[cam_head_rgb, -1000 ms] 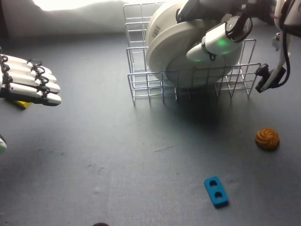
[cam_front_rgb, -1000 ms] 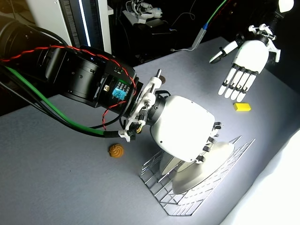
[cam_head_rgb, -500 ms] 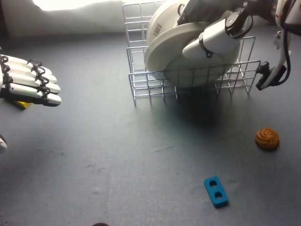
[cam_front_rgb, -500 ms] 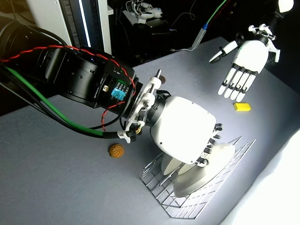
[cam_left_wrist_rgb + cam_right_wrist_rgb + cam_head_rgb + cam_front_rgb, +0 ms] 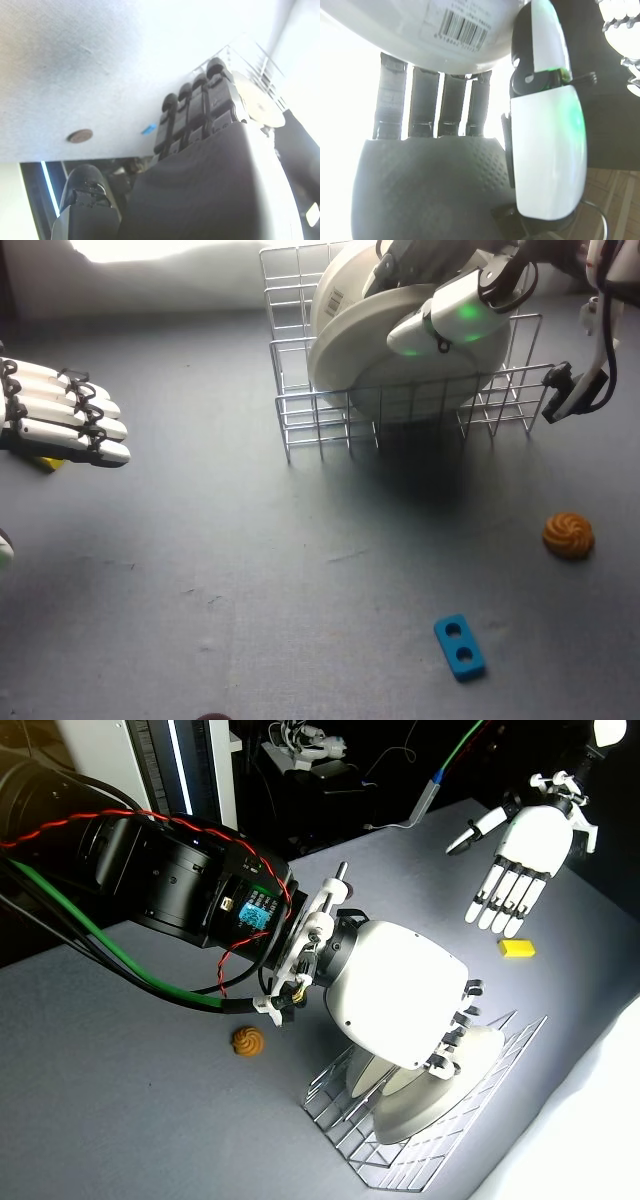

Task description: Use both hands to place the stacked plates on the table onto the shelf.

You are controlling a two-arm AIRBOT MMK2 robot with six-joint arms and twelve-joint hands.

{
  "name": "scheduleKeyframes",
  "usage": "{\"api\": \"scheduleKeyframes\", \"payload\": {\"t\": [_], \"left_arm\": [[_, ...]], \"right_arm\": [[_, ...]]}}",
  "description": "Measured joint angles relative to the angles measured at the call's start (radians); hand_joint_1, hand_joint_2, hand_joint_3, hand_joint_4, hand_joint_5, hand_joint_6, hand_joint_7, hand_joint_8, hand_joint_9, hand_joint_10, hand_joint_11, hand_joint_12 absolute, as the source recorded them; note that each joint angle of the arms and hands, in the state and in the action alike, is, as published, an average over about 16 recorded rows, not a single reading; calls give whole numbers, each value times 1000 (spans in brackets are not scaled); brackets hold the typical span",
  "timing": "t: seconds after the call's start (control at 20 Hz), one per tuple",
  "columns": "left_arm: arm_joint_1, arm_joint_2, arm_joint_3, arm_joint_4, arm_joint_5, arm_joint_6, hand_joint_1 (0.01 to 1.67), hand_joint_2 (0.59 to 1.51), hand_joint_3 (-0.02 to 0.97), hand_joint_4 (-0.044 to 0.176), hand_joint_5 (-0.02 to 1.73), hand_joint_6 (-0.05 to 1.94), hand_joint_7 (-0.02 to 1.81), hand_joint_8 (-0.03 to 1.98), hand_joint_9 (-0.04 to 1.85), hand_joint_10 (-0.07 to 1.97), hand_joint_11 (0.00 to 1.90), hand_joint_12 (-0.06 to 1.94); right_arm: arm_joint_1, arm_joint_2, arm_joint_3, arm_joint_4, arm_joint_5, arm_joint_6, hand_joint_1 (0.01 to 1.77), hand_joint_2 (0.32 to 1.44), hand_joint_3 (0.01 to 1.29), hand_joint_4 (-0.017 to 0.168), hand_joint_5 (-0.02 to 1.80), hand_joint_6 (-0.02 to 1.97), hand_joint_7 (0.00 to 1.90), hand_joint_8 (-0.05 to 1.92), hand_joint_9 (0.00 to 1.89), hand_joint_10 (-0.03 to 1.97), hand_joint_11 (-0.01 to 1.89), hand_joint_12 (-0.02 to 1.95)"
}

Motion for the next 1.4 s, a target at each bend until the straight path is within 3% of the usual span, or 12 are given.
{"api": "scheduleKeyframes", "payload": {"t": [0.7, 1.05, 1.4], "left_arm": [[20, 5, -33, 0, -32, -2, 14, 1076, 14, 4, 52, 13, 19, 4, 15, -50, 21, 14], [17, 11, -57, 4, -47, 0, 13, 1076, 14, 4, 63, 12, 26, 4, 16, -50, 22, 15], [-13, 22, -73, 22, -64, 4, 21, 1111, 14, 3, 178, 12, 163, 4, 128, -50, 69, 111]], "right_arm": [[81, 67, -37, -46, -4, -1, 1057, 927, 10, -3, 959, 36, 1051, 13, 1076, 19, 661, 1015], [112, 187, -151, -183, 4, -1, 1026, 926, 10, -2, 967, 35, 1059, 13, 1084, 19, 659, 1017], [95, 341, -279, -317, 37, 0, 972, 932, 11, -2, 1013, 35, 1091, 13, 1111, 19, 663, 1021]]}}
